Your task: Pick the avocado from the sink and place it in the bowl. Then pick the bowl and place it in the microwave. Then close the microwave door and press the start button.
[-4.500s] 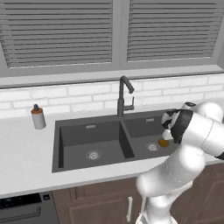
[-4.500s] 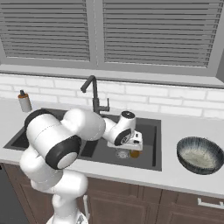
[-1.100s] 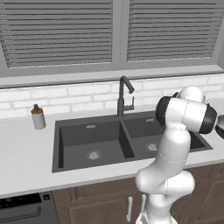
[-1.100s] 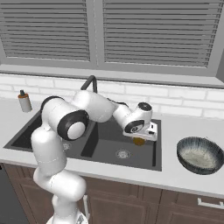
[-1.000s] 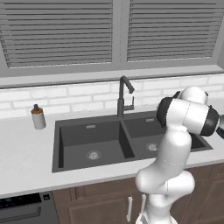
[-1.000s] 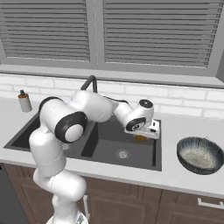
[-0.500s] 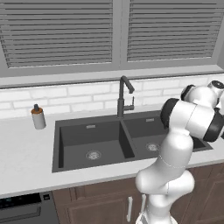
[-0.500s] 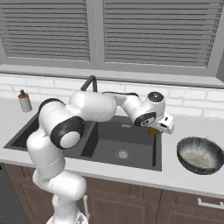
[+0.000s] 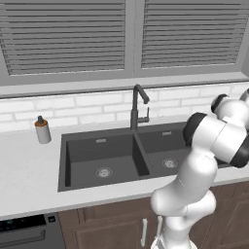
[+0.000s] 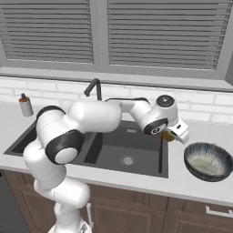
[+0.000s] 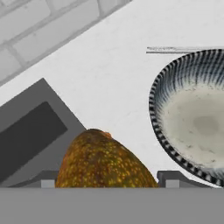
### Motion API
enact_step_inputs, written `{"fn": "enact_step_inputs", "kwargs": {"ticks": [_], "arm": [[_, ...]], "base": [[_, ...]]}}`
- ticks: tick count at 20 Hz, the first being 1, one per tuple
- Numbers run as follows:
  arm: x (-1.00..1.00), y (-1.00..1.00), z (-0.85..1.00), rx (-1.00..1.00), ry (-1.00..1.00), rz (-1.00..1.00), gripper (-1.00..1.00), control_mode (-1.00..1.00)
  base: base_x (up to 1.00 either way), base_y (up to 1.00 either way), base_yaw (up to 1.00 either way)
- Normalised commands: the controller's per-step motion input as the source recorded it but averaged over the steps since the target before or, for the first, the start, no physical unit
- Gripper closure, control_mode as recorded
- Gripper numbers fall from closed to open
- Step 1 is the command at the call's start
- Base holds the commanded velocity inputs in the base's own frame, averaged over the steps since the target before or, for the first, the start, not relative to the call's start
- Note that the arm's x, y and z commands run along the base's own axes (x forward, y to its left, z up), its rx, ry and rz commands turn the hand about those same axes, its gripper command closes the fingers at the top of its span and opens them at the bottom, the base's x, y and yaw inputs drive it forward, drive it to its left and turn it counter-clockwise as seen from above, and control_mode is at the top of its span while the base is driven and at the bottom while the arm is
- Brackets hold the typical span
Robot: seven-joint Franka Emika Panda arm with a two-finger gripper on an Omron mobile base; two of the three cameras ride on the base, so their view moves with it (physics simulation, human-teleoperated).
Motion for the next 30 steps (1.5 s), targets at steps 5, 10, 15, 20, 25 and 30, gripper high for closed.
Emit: {"fn": "enact_step_inputs", "kwargs": {"ticks": [5, 10, 15, 20, 25, 30], "arm": [[-0.19, 0.00, 0.40, 0.00, -0.10, -0.37, 1.00, -1.00], [0.00, 0.00, 0.02, 0.00, 0.00, -0.13, 1.00, -1.00], [0.00, -0.21, 0.07, 0.09, 0.00, 0.00, 1.00, -1.00], [-0.07, -0.22, 0.21, 0.11, -0.01, 0.00, 1.00, -1.00], [-0.02, 0.00, 0.04, 0.00, 0.00, 0.00, 1.00, -1.00], [0.00, -0.01, 0.00, 0.00, 0.00, 0.00, 1.00, -1.00]], "base": [[0.00, 0.00, 0.00], [0.00, 0.00, 0.00], [0.00, 0.00, 0.00], [0.00, 0.00, 0.00], [0.00, 0.00, 0.00], [0.00, 0.00, 0.00]]}}
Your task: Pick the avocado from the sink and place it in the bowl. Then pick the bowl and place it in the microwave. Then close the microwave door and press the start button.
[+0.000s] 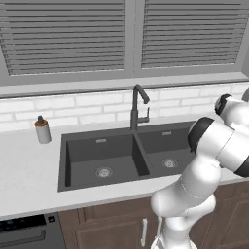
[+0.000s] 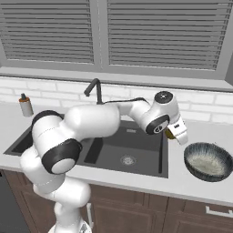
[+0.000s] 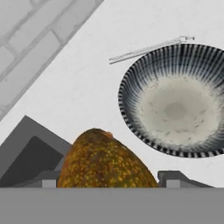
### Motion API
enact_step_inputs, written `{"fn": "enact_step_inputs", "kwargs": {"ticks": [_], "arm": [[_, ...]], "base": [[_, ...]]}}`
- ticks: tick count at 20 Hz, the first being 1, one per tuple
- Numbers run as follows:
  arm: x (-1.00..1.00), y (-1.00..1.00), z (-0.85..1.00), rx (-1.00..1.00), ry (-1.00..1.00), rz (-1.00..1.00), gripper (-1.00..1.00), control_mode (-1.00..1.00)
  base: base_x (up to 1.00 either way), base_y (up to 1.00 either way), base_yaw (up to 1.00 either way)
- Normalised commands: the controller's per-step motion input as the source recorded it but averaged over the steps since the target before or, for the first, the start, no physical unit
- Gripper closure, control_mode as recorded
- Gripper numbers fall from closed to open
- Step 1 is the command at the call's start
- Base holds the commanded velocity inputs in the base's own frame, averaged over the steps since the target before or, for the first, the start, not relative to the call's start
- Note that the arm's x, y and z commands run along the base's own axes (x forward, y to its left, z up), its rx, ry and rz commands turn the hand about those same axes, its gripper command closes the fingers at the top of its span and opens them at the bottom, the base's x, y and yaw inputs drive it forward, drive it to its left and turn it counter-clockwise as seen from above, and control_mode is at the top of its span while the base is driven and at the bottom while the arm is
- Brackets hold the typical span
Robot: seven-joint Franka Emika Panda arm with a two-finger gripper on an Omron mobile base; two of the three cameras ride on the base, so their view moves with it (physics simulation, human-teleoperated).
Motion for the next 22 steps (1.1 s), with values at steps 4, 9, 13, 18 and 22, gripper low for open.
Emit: {"fn": "enact_step_inputs", "kwargs": {"ticks": [4, 9, 13, 18, 22], "arm": [[0.00, -0.67, 0.00, 0.09, -0.01, 0.00, 1.00, -1.00], [-0.05, -0.81, 0.00, 0.09, -0.01, 0.02, 1.00, -1.00], [-0.07, -0.91, -0.11, 0.18, -0.03, 0.00, 1.00, -1.00], [0.06, -0.47, -0.51, 0.08, 0.03, -0.02, 1.00, -1.00], [0.14, -0.37, -0.51, 0.07, 0.25, 0.00, 1.00, -1.00]], "base": [[0.00, 0.00, 0.00], [0.00, 0.00, 0.00], [0.00, 0.00, 0.00], [0.00, 0.00, 0.00], [0.00, 0.00, 0.00]]}}
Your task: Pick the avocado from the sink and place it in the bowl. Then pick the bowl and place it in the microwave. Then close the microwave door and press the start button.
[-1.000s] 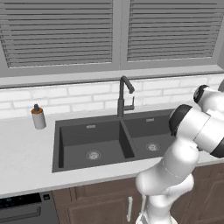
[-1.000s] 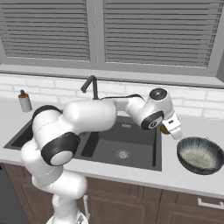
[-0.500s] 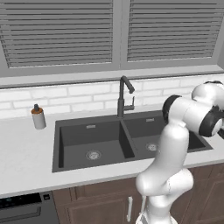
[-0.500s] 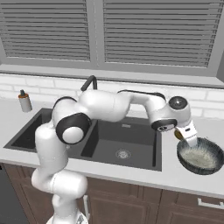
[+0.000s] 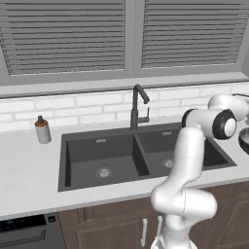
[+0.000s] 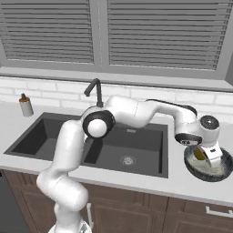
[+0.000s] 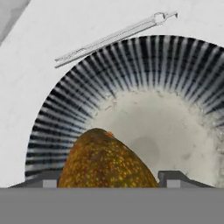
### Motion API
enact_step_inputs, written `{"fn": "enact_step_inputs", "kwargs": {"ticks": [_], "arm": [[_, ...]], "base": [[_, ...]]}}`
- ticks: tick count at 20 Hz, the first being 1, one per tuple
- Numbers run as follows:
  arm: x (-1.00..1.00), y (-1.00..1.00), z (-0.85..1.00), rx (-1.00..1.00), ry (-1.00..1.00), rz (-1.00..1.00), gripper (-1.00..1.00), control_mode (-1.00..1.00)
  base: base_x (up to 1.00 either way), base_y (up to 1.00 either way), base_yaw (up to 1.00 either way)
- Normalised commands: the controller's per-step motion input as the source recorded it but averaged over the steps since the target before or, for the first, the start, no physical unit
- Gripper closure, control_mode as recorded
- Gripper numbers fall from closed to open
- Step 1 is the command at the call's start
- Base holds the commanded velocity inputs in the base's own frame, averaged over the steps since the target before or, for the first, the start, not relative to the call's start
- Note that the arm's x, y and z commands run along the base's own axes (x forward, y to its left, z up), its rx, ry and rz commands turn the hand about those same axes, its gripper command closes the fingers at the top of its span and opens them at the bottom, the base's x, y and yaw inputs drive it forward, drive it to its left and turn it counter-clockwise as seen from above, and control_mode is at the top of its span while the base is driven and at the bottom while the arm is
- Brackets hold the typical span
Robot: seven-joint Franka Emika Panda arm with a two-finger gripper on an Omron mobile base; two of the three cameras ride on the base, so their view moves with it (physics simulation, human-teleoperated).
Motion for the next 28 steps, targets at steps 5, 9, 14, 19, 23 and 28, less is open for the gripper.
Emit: {"fn": "enact_step_inputs", "kwargs": {"ticks": [5, 9, 14, 19, 23, 28], "arm": [[0.42, 0.03, -0.40, 0.00, 0.28, 0.02, 1.00, -1.00], [0.29, 0.00, -0.40, 0.05, 0.09, 0.06, 1.00, -1.00], [-0.01, 0.00, -0.45, 0.10, 0.00, 0.06, -1.00, -1.00], [-0.04, 0.00, -0.02, 0.05, 0.00, 0.01, -1.00, -1.00], [0.00, 0.01, 0.11, 0.01, -0.05, 0.00, -1.00, -1.00], [-0.01, 0.16, 0.44, 0.00, -0.17, 0.02, -1.00, -1.00]], "base": [[0.00, 0.00, 0.00], [0.00, 0.00, 0.00], [0.00, 0.00, 0.00], [0.00, 0.00, 0.00], [0.00, 0.00, 0.00], [0.00, 0.00, 0.00]]}}
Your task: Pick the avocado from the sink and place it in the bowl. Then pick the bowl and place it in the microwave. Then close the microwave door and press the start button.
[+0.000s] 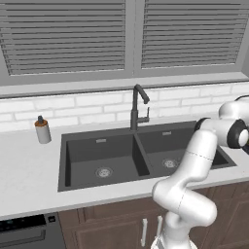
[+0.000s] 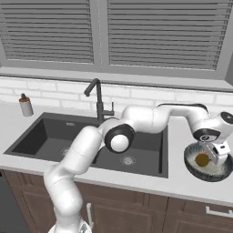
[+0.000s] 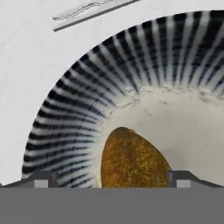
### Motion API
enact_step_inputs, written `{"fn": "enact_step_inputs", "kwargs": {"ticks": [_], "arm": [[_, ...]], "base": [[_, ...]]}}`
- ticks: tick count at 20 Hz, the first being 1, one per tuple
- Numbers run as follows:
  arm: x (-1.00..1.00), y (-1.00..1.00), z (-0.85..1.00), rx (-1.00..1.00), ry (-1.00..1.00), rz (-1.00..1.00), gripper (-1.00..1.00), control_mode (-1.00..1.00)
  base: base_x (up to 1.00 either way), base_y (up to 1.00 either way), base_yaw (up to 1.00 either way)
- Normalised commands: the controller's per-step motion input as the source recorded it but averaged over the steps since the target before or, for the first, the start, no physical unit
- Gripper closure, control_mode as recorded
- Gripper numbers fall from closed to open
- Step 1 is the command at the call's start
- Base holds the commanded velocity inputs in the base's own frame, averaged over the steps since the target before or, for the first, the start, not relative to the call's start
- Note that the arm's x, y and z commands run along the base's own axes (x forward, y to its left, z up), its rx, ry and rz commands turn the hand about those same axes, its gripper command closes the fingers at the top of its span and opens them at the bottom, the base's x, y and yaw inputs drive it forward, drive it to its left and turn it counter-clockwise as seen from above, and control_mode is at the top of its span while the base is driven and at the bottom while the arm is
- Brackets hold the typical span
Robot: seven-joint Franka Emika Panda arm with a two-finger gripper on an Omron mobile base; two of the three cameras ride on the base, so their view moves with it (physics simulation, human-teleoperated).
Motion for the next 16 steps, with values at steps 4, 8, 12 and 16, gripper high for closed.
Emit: {"fn": "enact_step_inputs", "kwargs": {"ticks": [4, 8, 12, 16], "arm": [[0.04, 0.56, 0.36, 0.00, -0.12, 0.10, -1.00, -1.00], [0.17, 0.55, 0.23, -0.04, -0.04, 0.20, -1.00, -1.00], [0.15, 0.50, 0.03, -0.13, 0.00, 0.20, -1.00, -1.00], [0.38, 0.21, -0.07, -0.15, 0.26, 0.12, -1.00, -1.00]], "base": [[0.00, 0.00, 0.00], [0.00, 0.00, 0.00], [0.00, 0.00, 0.00], [0.00, 0.00, 0.00]]}}
